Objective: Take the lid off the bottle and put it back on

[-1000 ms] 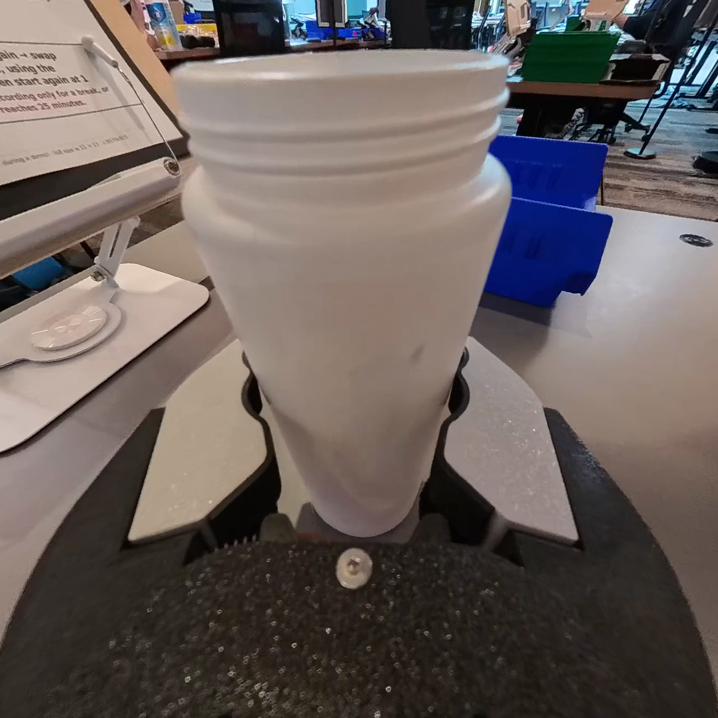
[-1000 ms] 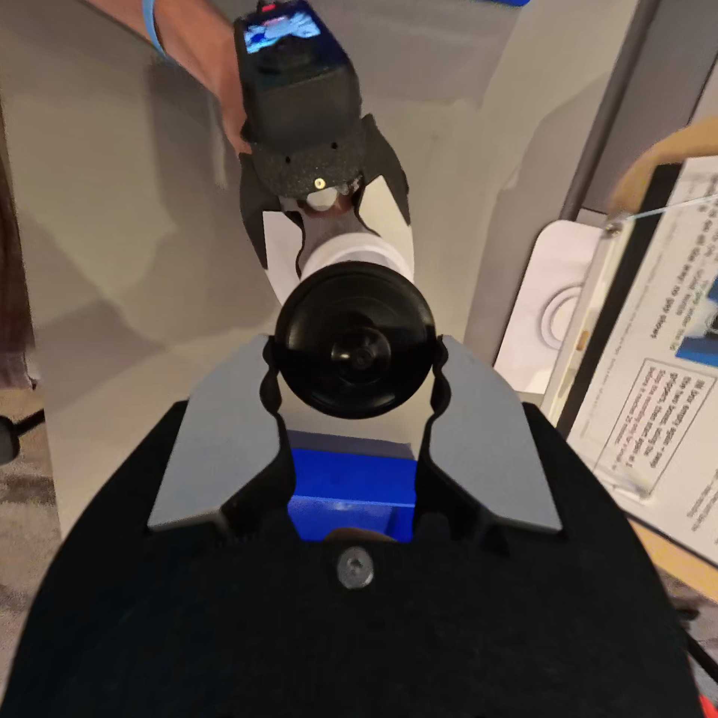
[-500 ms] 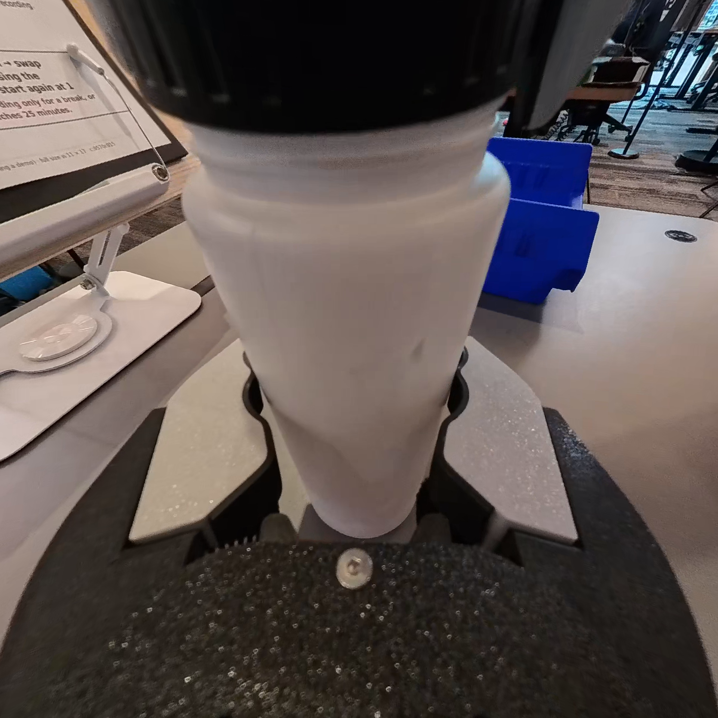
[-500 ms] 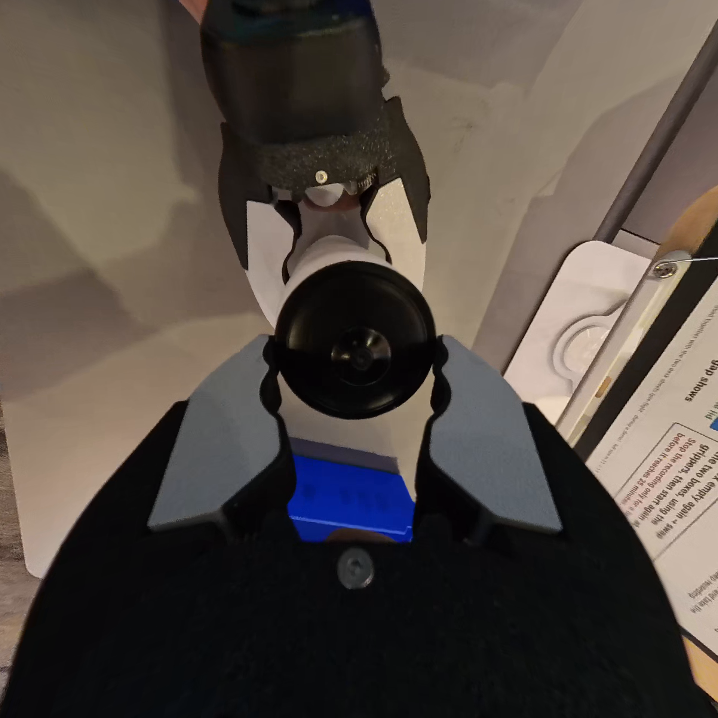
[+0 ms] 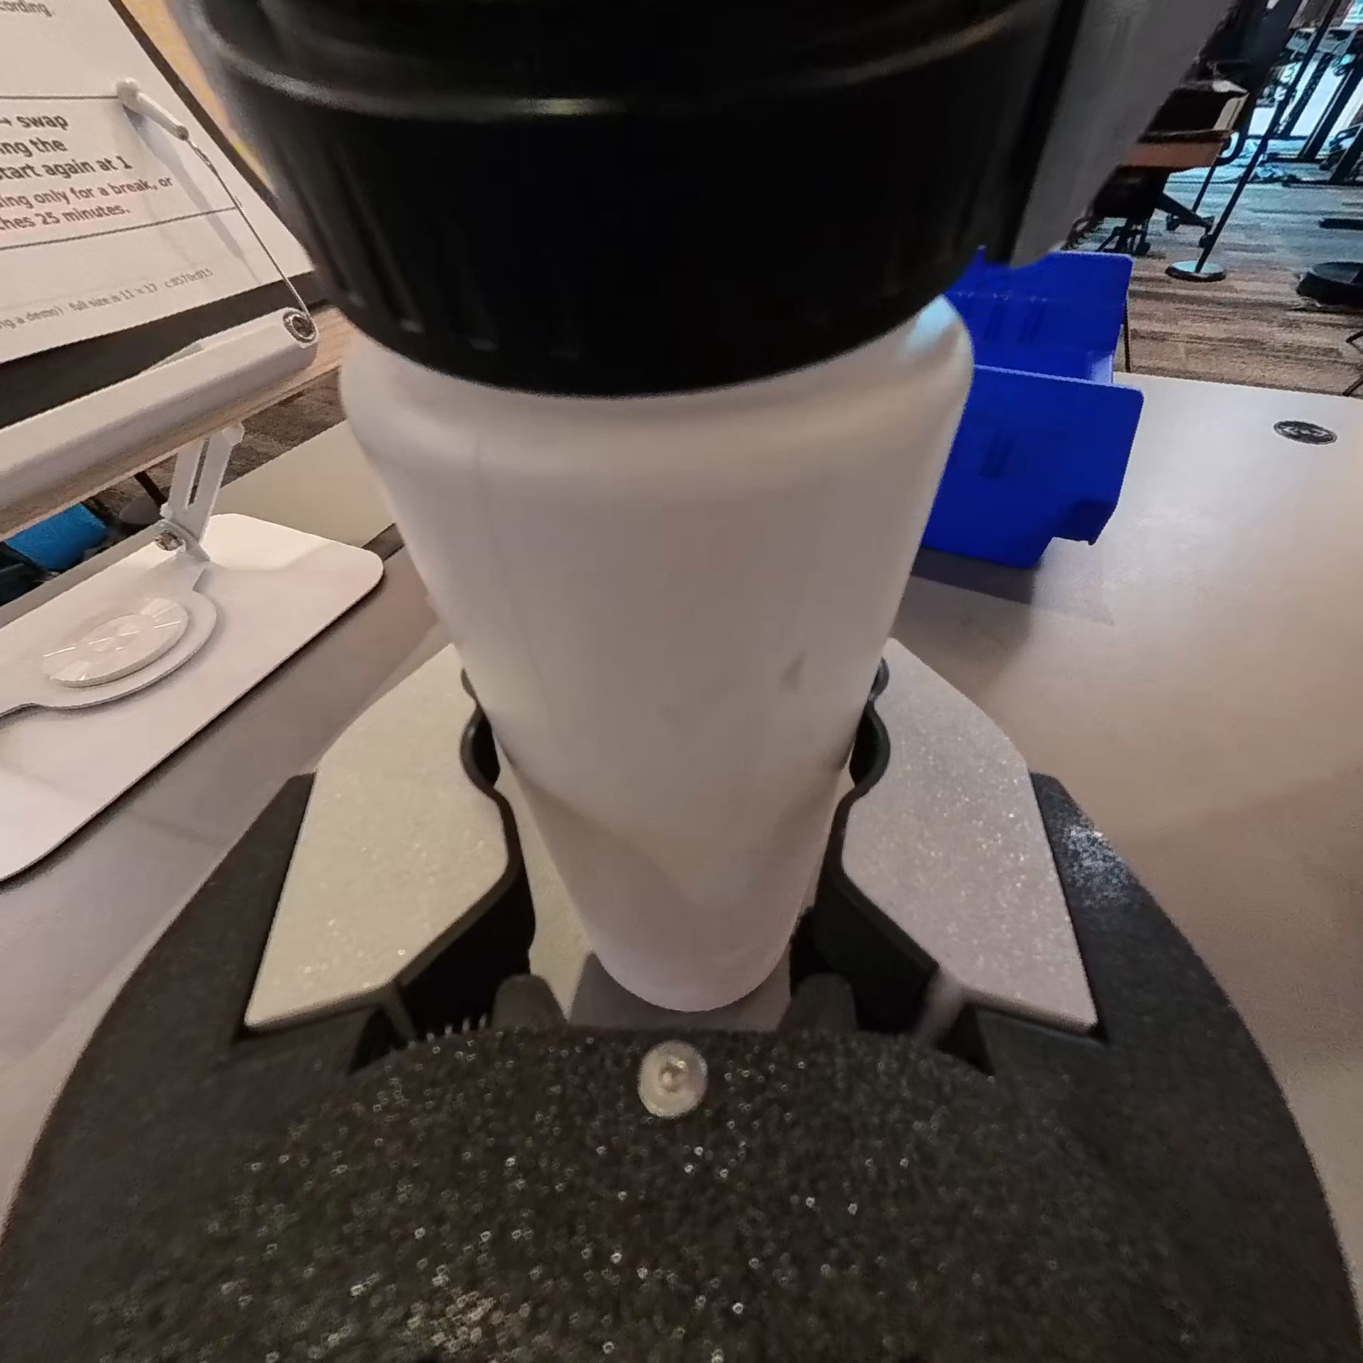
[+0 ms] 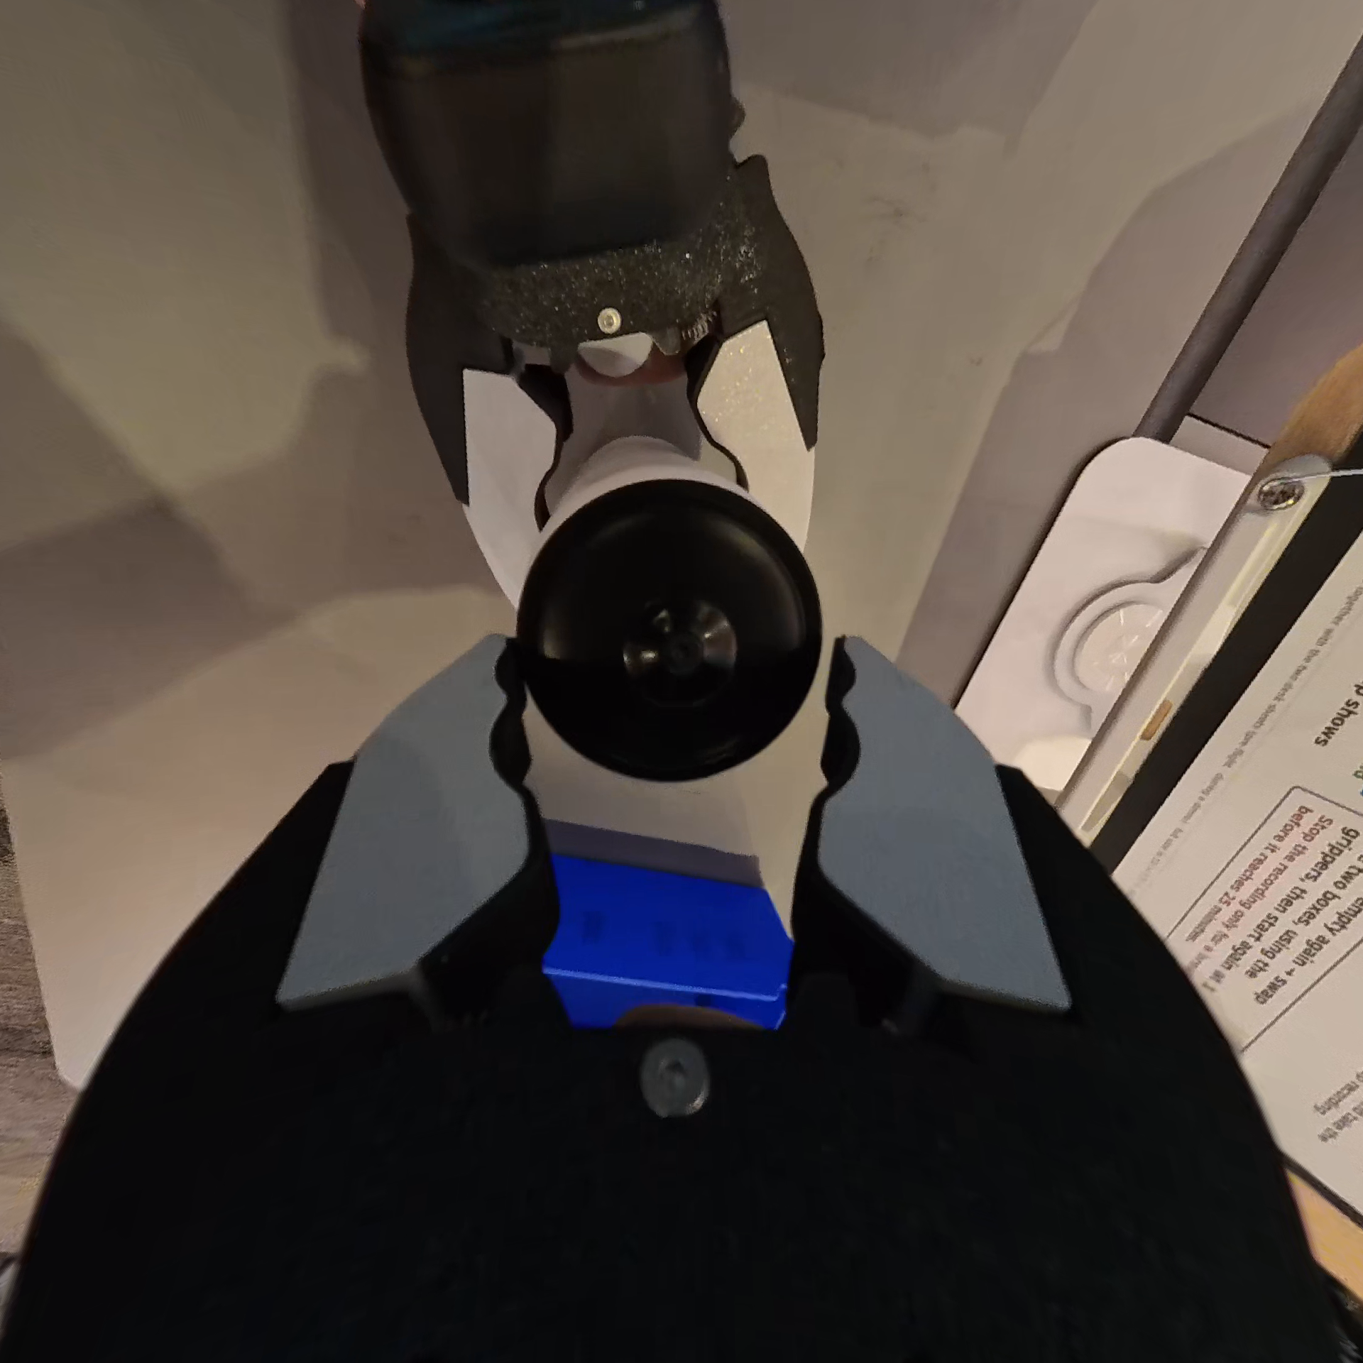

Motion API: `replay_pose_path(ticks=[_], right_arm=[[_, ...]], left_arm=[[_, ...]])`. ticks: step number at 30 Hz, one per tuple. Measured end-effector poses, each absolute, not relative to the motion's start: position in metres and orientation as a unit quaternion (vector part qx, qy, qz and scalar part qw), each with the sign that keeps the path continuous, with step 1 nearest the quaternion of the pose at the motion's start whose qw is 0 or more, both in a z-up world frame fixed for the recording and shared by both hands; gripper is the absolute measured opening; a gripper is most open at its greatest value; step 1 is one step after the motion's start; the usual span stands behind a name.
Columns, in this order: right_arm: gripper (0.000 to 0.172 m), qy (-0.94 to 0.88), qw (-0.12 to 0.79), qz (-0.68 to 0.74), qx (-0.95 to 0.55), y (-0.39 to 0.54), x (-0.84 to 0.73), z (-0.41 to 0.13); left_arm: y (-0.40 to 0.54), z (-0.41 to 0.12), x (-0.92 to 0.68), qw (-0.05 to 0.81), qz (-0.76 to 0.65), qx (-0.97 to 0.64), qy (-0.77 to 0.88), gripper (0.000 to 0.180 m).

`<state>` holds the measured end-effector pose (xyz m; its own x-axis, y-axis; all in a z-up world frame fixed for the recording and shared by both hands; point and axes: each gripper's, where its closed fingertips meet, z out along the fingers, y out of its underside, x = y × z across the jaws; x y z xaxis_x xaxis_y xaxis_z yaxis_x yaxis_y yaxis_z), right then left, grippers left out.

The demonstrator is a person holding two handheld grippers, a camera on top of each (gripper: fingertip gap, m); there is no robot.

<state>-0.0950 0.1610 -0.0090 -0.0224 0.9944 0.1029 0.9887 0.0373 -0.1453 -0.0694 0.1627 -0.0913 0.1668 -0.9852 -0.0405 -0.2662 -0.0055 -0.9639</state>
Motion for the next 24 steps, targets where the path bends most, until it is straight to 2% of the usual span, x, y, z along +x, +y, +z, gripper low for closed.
replay_pose_path(ticks=[6,11,12,15,24], right_arm=[[0.088,-0.698,0.060,0.009,-0.713,0.162,-0.096,0.013],[0.086,-0.701,-0.004,-0.024,-0.713,0.163,-0.101,0.011],[0.085,-0.698,-0.019,-0.029,-0.715,0.162,-0.100,0.008],[0.068,-0.691,-0.052,-0.017,-0.721,0.156,-0.102,0.005],[0.068,-0.716,-0.019,-0.022,-0.698,0.156,-0.102,0.005]], left_arm=[[0.162,-0.091,-0.069,0.475,-0.379,-0.599,0.523,0.094],[0.162,-0.091,-0.069,0.475,-0.374,-0.599,0.525,0.095],[0.162,-0.092,-0.069,0.475,-0.373,-0.599,0.526,0.095],[0.162,-0.092,-0.069,0.475,-0.373,-0.601,0.524,0.095],[0.163,-0.092,-0.069,0.474,-0.373,-0.601,0.524,0.095]])
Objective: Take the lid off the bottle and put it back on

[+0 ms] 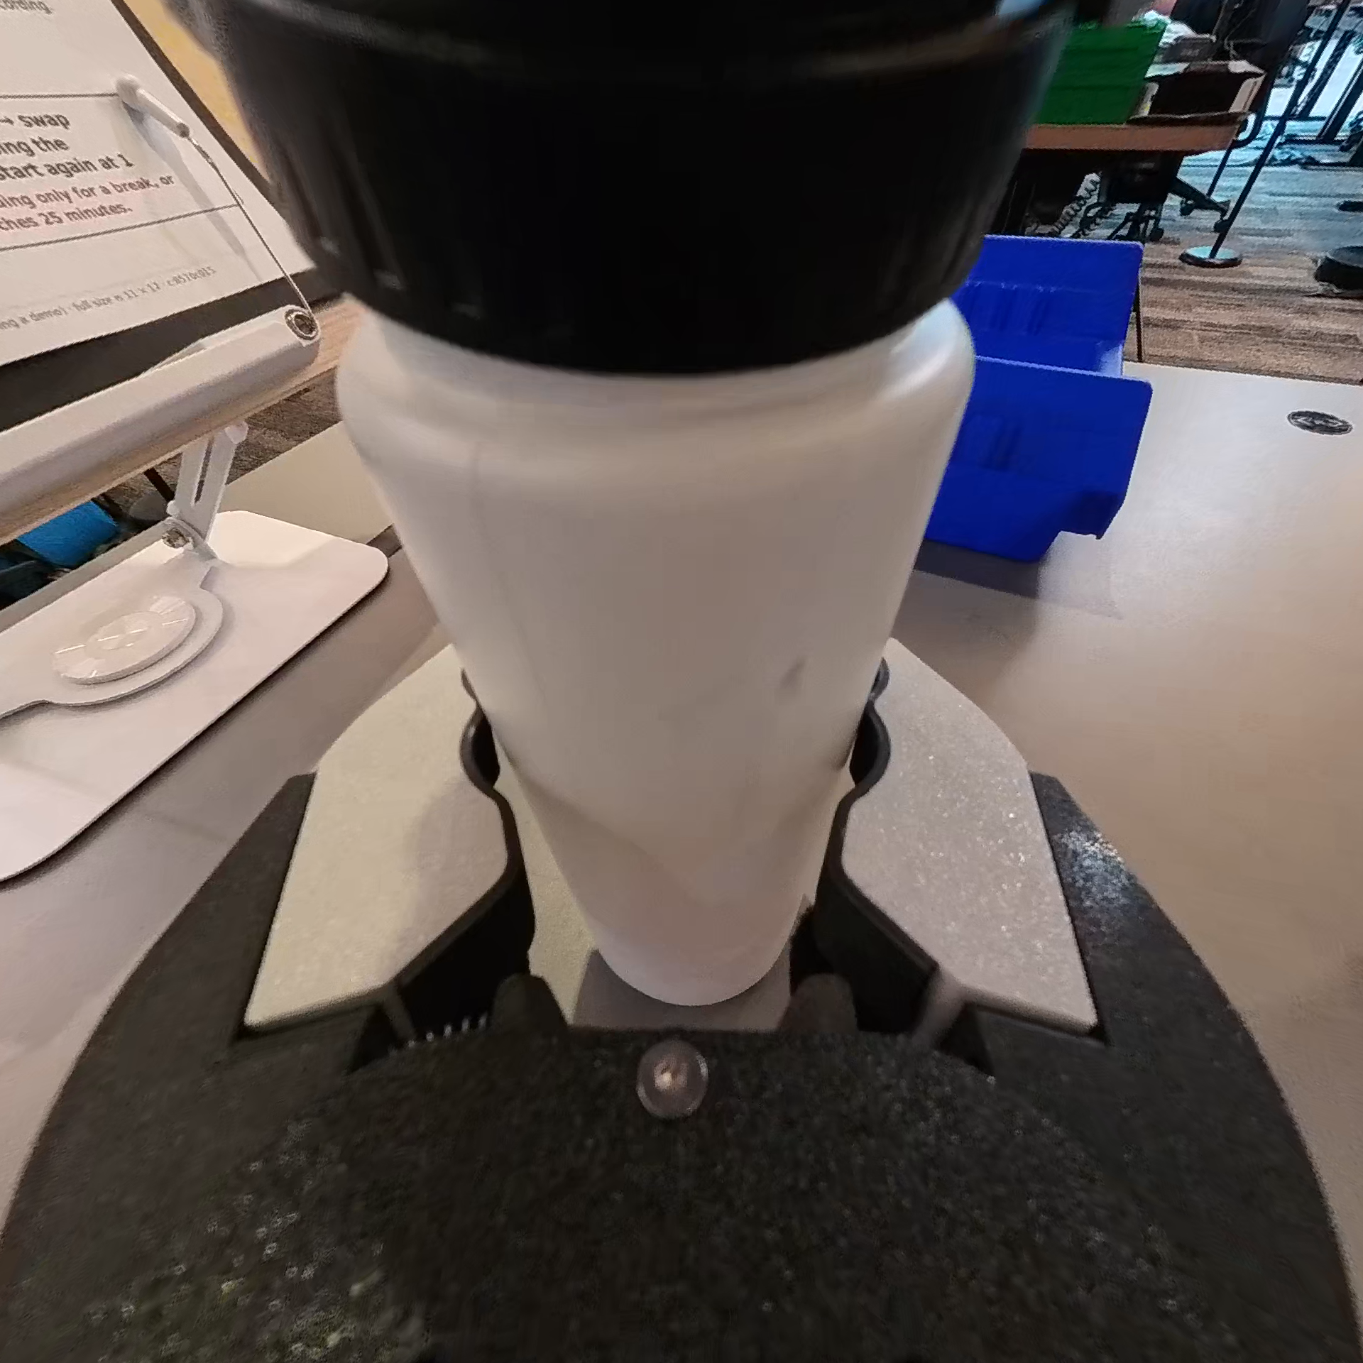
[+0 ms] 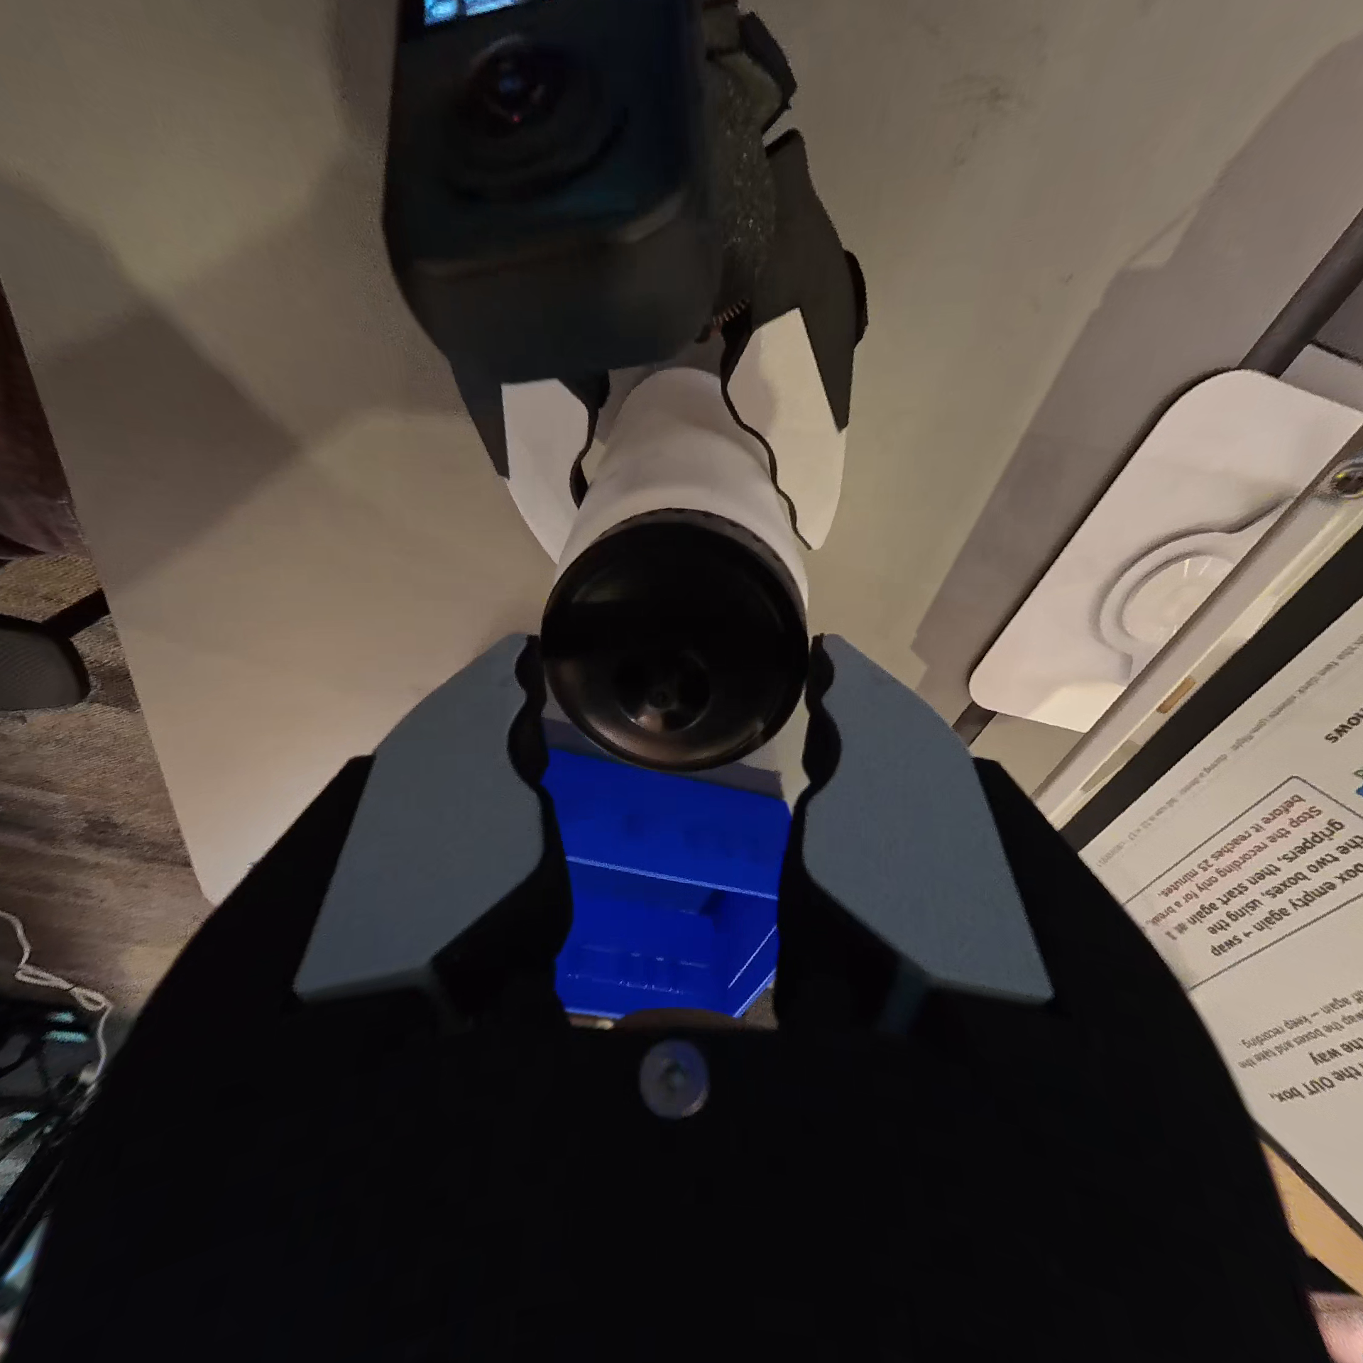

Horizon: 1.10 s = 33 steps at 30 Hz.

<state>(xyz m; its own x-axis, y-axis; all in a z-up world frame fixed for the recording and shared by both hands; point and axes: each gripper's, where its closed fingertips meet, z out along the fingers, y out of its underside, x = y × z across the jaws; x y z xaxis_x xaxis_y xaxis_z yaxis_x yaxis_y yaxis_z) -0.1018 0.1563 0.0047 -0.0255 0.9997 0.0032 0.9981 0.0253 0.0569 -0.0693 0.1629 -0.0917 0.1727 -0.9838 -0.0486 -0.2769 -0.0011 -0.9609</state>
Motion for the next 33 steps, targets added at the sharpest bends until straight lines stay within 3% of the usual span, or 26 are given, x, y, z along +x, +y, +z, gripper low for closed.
replay_pose_path(ticks=[11,19,26,33], right_arm=[[0.068,0.684,-0.056,-0.080,0.723,0.1557,-0.1005,0.0050],[0.067,0.671,-0.003,-0.065,0.739,0.1547,-0.0997,0.0045],[0.067,0.732,-0.036,-0.020,0.681,0.1571,-0.1065,0.0107],[0.082,0.725,-0.047,0.002,0.687,0.1561,-0.1069,0.0102]], left_arm=[[0.1625,-0.0918,-0.0695,0.474,-0.374,-0.600,0.525,0.094],[0.1616,-0.0920,-0.0696,0.472,-0.372,-0.598,0.530,0.094],[0.1622,-0.0921,-0.0703,0.470,-0.374,-0.599,0.530,0.094],[0.1620,-0.0922,-0.0704,0.470,-0.371,-0.600,0.531,0.094]])
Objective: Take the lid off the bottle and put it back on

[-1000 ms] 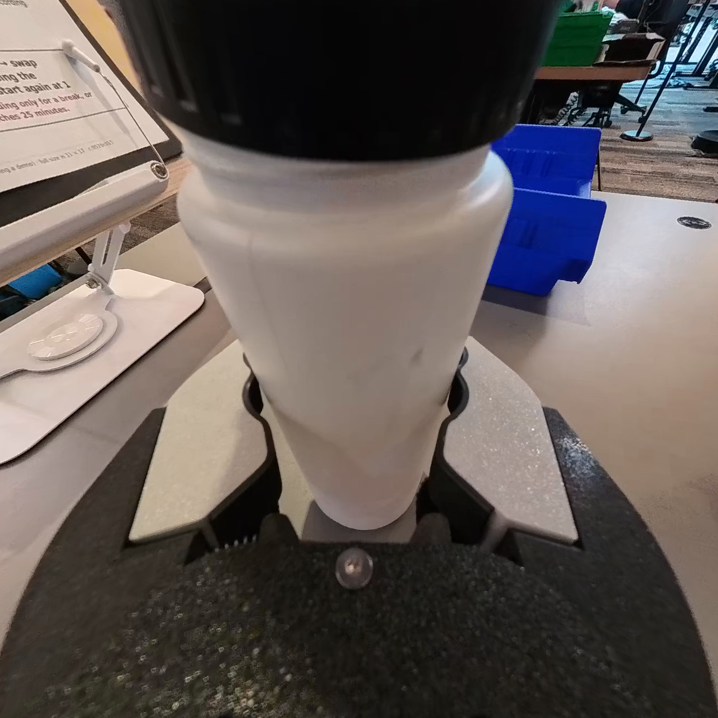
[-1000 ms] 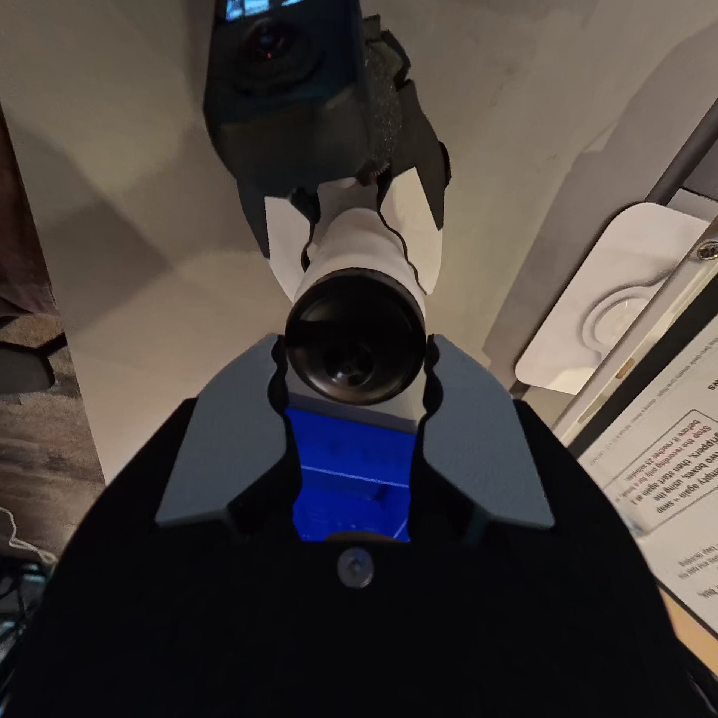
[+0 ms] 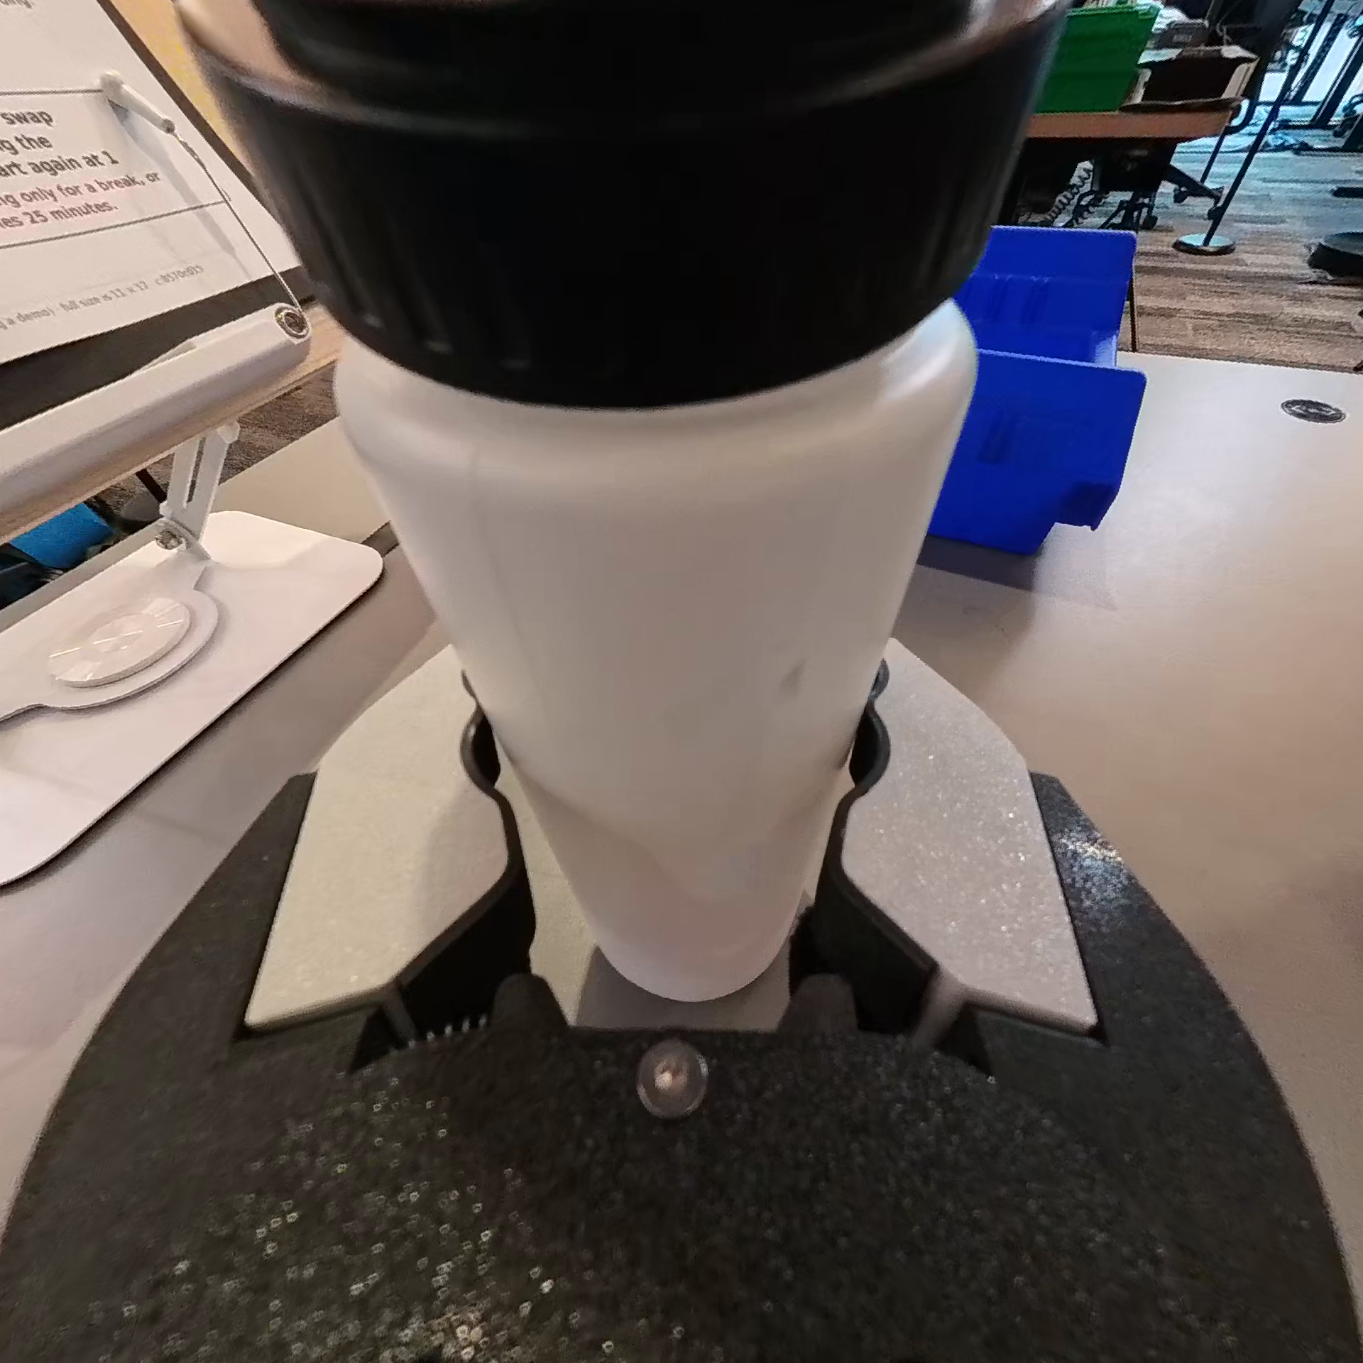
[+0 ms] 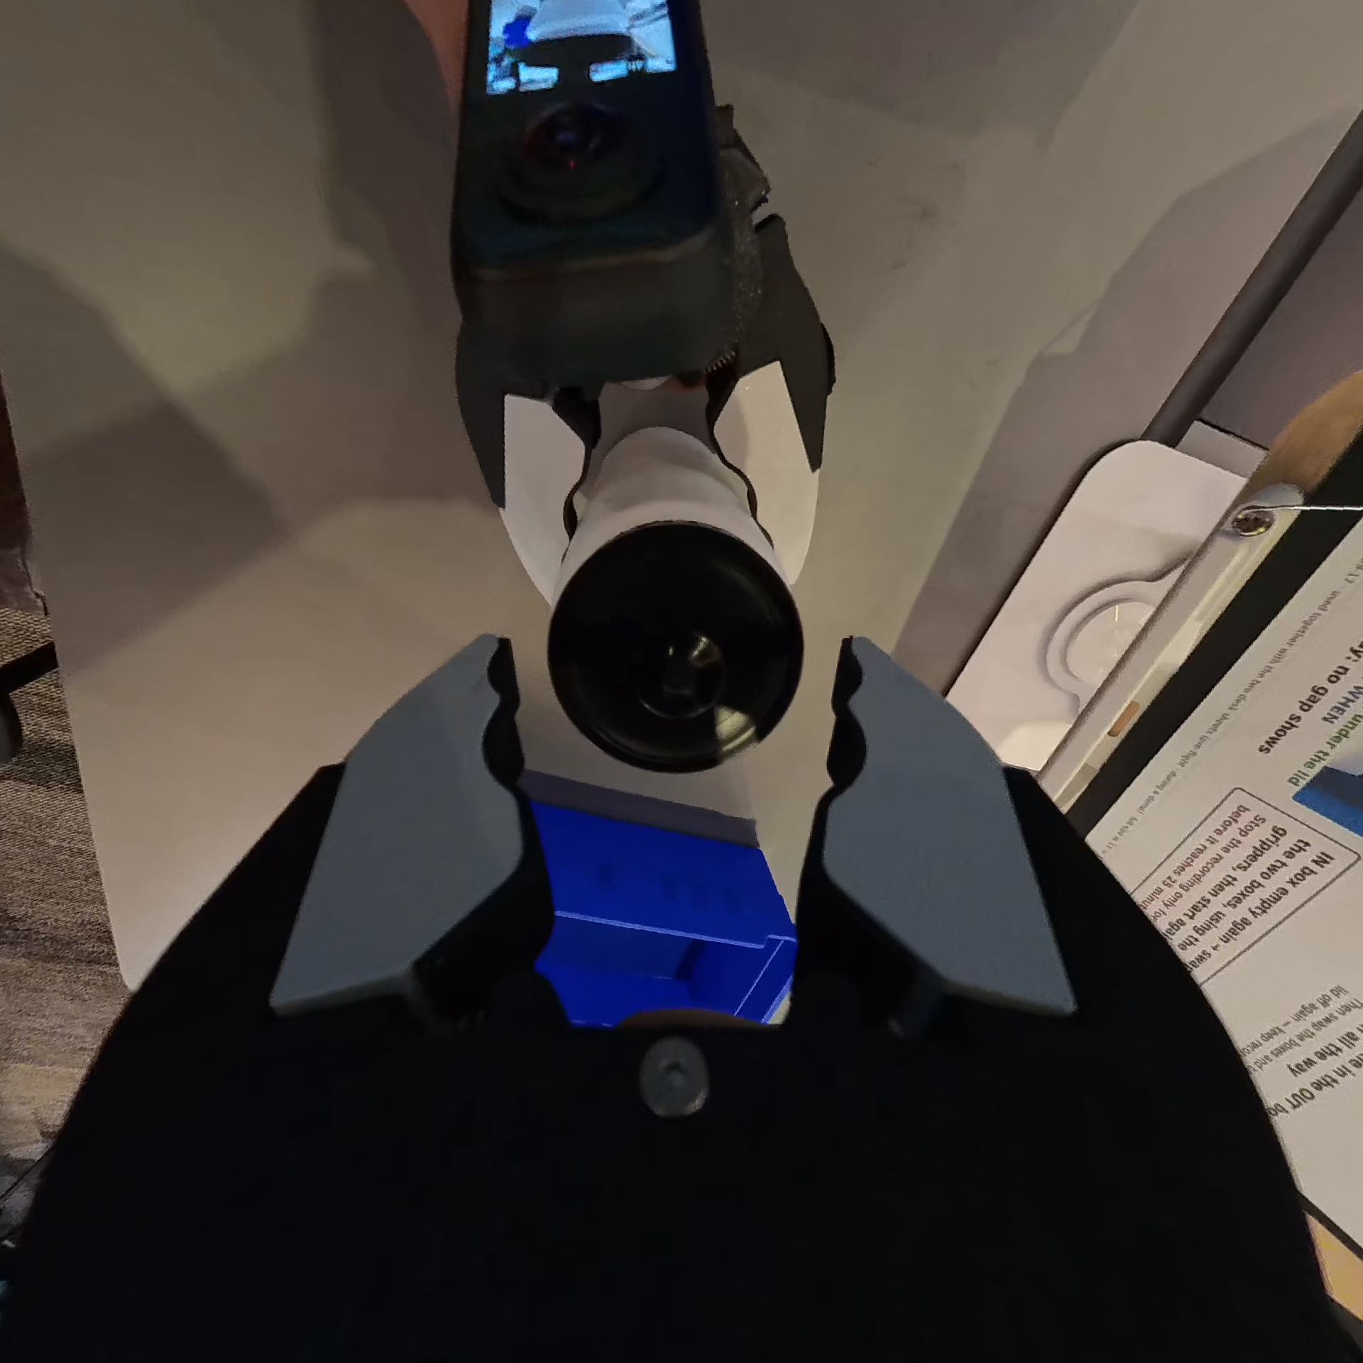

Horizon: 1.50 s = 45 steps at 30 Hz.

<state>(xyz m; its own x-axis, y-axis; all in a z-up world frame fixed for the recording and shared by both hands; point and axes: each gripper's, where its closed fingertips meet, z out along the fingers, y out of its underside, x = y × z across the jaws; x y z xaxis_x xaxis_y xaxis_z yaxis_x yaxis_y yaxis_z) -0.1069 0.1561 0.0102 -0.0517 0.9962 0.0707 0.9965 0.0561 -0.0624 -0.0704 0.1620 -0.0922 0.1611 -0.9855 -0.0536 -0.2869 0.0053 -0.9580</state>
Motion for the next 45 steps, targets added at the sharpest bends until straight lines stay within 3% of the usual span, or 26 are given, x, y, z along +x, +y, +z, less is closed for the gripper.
replay_pose_path(ticks=[4,6,21,45], right_arm=[[0.080,-0.717,0.042,-0.014,-0.696,0.157,-0.106,0.003],[0.071,-0.715,0.024,-0.024,-0.699,0.156,-0.102,-0.002],[0.071,-0.688,0.068,0.057,-0.720,0.157,-0.108,0.028],[0.071,-0.685,0.052,0.043,-0.725,0.154,-0.099,-0.001]], left_arm=[[0.162,-0.092,-0.070,0.471,-0.370,-0.599,0.531,0.094],[0.162,-0.092,-0.070,0.471,-0.369,-0.600,0.531,0.094],[0.161,-0.093,-0.070,0.471,-0.367,-0.600,0.533,0.094],[0.160,-0.093,-0.070,0.471,-0.365,-0.599,0.535,0.094]])
